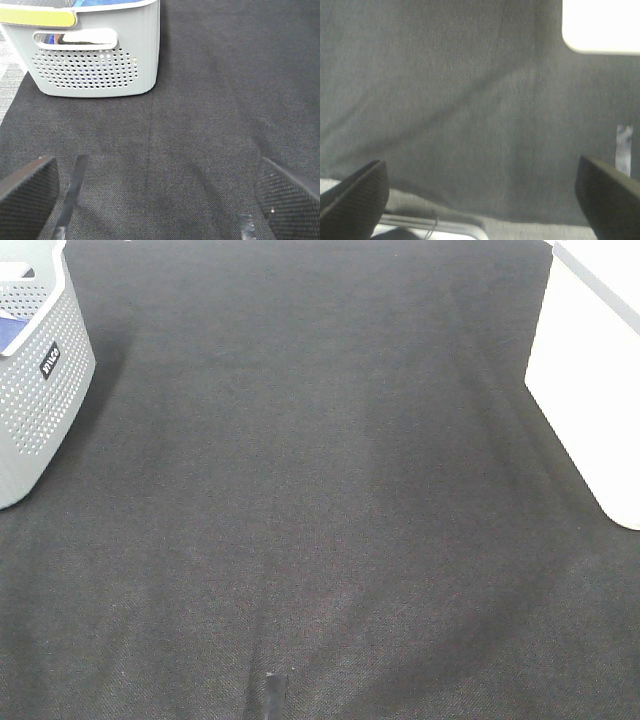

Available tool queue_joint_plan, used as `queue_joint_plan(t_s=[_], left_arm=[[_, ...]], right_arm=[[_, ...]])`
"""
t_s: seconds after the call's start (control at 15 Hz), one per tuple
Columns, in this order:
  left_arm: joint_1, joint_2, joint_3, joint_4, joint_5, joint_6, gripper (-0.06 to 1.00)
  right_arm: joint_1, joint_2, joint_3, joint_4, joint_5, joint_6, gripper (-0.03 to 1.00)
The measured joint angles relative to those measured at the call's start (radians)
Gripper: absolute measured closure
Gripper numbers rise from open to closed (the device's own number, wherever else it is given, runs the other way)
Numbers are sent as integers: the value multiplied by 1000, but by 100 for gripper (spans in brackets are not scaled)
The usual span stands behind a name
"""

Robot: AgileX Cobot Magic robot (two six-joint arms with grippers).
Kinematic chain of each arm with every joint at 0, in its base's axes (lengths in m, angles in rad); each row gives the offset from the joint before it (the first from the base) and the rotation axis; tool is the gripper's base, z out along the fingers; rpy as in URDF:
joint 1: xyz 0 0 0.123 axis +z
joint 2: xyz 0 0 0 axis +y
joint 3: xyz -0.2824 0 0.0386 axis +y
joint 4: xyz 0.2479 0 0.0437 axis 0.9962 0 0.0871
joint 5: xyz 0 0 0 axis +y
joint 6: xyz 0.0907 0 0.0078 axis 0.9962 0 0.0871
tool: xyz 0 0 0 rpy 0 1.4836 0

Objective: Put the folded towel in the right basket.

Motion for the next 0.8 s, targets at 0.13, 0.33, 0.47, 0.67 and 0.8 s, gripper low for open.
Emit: queue_joint_plan(t_s=[0.13, 0.33, 0.47, 0.67, 0.8], left_arm=[[0, 0, 0, 0, 0, 0, -5], [0, 0, 0, 0, 0, 0, -5], [0, 0, 0, 0, 0, 0, -5], [0, 0, 0, 0, 0, 0, -5], [0, 0, 0, 0, 0, 0, -5]], right_arm=[[0, -201, 79, 0, 3, 0, 1], [0, -435, 132, -2, 4, 0, 1], [0, -527, 145, -7, 9, -9, 1], [0, -609, 149, -7, 41, -37, 1], [0, -623, 167, -11, 89, -53, 1]])
